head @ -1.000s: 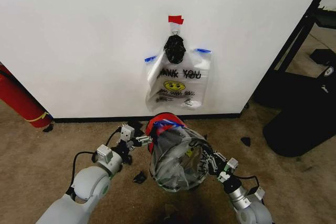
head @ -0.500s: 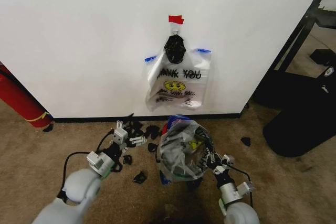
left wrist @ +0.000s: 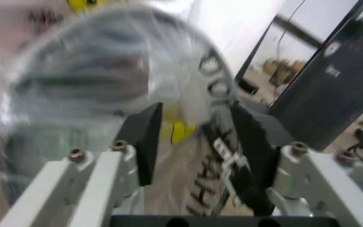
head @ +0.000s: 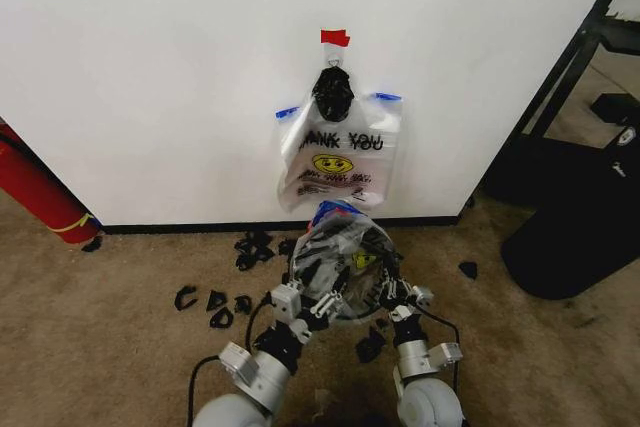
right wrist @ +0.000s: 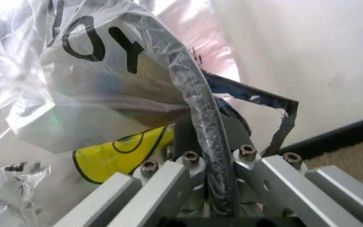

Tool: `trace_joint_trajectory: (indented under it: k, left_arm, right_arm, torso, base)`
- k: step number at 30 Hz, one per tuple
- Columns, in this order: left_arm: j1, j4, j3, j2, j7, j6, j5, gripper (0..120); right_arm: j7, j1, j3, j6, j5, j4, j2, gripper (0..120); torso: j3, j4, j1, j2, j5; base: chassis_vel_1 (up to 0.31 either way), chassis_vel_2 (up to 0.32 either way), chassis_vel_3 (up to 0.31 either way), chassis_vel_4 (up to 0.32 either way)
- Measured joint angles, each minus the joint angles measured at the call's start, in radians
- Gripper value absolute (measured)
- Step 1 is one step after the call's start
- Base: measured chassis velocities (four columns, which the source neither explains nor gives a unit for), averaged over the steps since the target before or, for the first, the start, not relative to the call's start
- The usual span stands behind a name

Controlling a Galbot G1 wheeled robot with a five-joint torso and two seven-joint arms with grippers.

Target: Pick up the garbage bag from the wall and place it over the trash bin.

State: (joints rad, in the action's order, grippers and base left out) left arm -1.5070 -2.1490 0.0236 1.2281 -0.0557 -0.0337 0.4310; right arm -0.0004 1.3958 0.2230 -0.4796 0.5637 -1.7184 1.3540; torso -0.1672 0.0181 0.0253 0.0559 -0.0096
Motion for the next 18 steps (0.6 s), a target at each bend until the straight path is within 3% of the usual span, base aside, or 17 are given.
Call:
trace_joint_trajectory:
  k: [8, 12, 18]
  left_arm:
    - [0.039, 0.004, -0.082, 0.051, -0.221, 0.159, -0.064, 14]
    - [0.052, 0.003, -0.092, 0.053, -0.279, 0.210, -0.100, 0]
    - [0.065, -0.004, -0.104, 0.051, -0.329, 0.240, -0.178, 0]
  right_arm:
    - [-0.005, 0.006, -0.001, -0.024, -0.054, -0.005, 0.001, 0]
    - [-0.009, 0.008, -0.006, -0.029, -0.074, -0.006, 0.002, 0]
    - [-0.011, 0.002, -0.019, -0.036, -0.094, -0.002, 0.007, 0]
  torso:
    - [0.000, 0.0000, 0.000, 0.000, -0.0001]
    - [0.000, 0.0000, 0.000, 0.000, -0.0001]
    - [0.000, 0.0000, 0.000, 0.000, -0.0001]
  base:
    - [0.000, 0.000, 0.000, 0.000]
    - [0.000, 0.000, 0.000, 0.000]
    - [0.000, 0.000, 0.000, 0.000]
